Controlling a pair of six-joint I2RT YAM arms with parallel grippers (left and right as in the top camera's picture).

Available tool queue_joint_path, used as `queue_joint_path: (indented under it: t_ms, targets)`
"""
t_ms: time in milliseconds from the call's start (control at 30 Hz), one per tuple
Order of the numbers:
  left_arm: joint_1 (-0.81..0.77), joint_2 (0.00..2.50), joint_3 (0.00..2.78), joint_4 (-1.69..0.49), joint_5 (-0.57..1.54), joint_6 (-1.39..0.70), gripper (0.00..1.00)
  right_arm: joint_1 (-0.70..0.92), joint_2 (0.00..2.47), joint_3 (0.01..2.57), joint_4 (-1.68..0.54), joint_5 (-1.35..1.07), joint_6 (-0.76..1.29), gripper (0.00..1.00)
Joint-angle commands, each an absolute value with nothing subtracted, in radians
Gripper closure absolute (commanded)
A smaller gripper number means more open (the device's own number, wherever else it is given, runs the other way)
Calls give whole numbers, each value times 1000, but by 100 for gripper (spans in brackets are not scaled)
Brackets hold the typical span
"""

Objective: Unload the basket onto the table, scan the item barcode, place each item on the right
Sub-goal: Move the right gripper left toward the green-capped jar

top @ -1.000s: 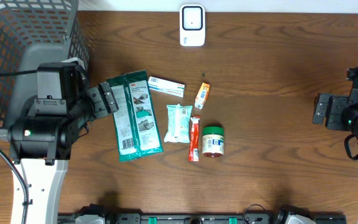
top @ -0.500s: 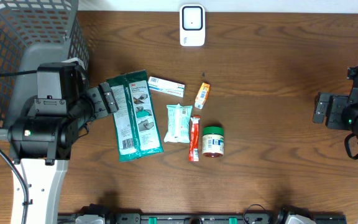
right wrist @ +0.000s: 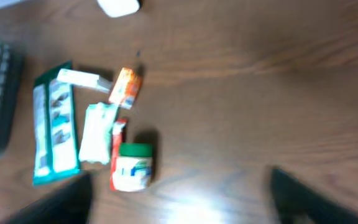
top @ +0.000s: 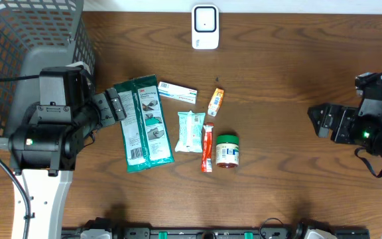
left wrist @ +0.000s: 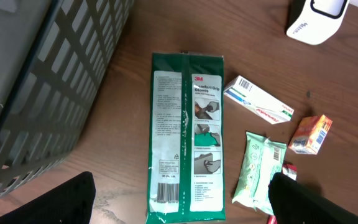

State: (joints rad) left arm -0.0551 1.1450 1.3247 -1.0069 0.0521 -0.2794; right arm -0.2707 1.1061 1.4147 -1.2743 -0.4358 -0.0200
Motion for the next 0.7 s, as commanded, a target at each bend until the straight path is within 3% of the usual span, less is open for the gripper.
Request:
queue_joint_path:
  t_ms: [0, 167, 200, 300, 400, 433, 667]
  targets:
    - [-54, 1150, 1332, -1009, 40, -259, 11, -274, 1106, 1426, -1315, -495, 40, 99]
    - [-54, 1150, 1333, -1009, 40, -259, 11, -162, 1114, 1428, -1343, -408, 123, 98]
    - [-54, 1150, 1333, -1009, 40, -259, 11, -142, 1121, 1432, -1343, -408, 127, 93]
    - [-54, 1150, 1333, -1009, 40, -259, 11, -39, 1208, 1503, -1385, -386, 126, 69]
    - [-54, 1150, 1333, -1009, 40, -259, 10, 51, 1319, 1611, -1473, -313, 122, 33]
    - [-54, 1150, 1333, -1009, 40, -259, 11, 108, 1393, 1678, -1528, -278, 120, 1]
    - [-54, 1150, 1333, -1009, 40, -259, 11, 282, 1548, 1688, -1467, -356, 105, 1]
